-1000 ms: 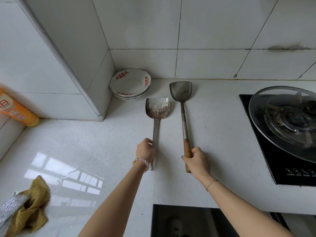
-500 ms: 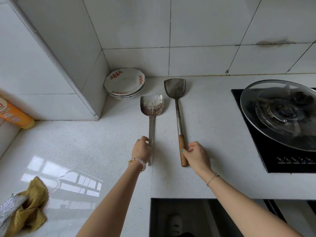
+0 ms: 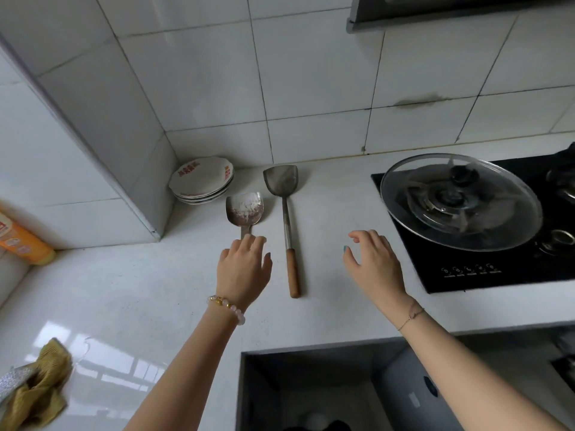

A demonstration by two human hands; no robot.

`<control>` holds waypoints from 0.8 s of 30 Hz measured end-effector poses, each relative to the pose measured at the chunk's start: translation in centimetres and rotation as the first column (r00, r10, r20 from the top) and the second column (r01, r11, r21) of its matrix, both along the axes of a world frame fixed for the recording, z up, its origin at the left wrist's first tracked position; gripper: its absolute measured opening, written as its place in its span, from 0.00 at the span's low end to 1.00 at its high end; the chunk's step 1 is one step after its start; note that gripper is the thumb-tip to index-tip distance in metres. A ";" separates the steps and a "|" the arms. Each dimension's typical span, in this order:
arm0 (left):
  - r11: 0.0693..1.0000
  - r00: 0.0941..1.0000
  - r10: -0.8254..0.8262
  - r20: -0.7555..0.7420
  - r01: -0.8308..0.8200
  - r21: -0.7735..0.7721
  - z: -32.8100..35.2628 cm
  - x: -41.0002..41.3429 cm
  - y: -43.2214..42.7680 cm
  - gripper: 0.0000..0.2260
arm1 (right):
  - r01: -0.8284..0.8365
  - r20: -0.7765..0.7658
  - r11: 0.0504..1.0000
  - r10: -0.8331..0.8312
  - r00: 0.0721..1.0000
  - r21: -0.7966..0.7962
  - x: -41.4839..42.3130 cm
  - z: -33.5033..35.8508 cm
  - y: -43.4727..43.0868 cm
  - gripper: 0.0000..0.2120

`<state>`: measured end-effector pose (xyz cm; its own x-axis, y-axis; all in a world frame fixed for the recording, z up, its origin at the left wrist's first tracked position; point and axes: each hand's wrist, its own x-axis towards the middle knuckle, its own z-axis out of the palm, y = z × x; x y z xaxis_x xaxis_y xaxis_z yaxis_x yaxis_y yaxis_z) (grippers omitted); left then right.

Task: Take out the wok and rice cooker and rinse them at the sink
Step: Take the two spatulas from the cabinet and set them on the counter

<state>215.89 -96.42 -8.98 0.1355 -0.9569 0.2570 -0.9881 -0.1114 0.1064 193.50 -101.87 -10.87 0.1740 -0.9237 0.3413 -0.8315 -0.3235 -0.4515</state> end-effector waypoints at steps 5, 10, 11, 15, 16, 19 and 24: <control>0.985 0.992 -0.098 0.074 0.108 -0.135 2.2 -6.4 2.7 0.11 | -0.010 -0.013 0.993 0.009 1.000 -0.118 -6.4 1.6 2.5 0.20; 0.958 0.983 -0.154 0.097 0.173 -0.231 3.7 -13.5 6.5 0.17 | -0.035 -0.028 0.988 0.031 0.999 -0.153 -11.9 2.1 5.9 0.21; 0.958 0.983 -0.154 0.098 0.173 -0.230 3.7 -14.8 7.4 0.17 | -0.044 -0.030 0.986 0.039 0.999 -0.161 -13.1 2.3 6.7 0.21; 0.969 0.986 -0.135 0.100 0.152 -0.192 2.8 -20.2 11.2 0.19 | -0.056 -0.059 0.977 0.044 0.997 -0.204 -18.8 2.8 10.5 0.20; 0.971 0.984 -0.145 0.100 0.161 -0.178 2.5 -21.6 12.2 0.19 | -0.050 -0.070 0.977 0.036 0.997 -0.209 -20.3 2.8 11.5 0.21; 0.970 0.978 -0.184 0.103 0.197 -0.141 1.7 -25.8 14.8 0.20 | -0.032 -0.111 0.982 0.012 0.994 -0.184 -24.6 2.7 14.0 0.23; 0.968 0.971 -0.201 0.130 0.217 -0.129 1.7 -30.6 17.9 0.22 | -0.025 -0.177 0.987 -0.004 0.984 -0.161 -30.4 2.8 16.7 0.27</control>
<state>185.26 -78.48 -7.32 -0.1019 -0.9135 0.3938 -0.9942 0.1070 -0.0091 163.07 -85.16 -8.04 0.2539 -0.8566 0.4492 -0.8898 -0.3890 -0.2387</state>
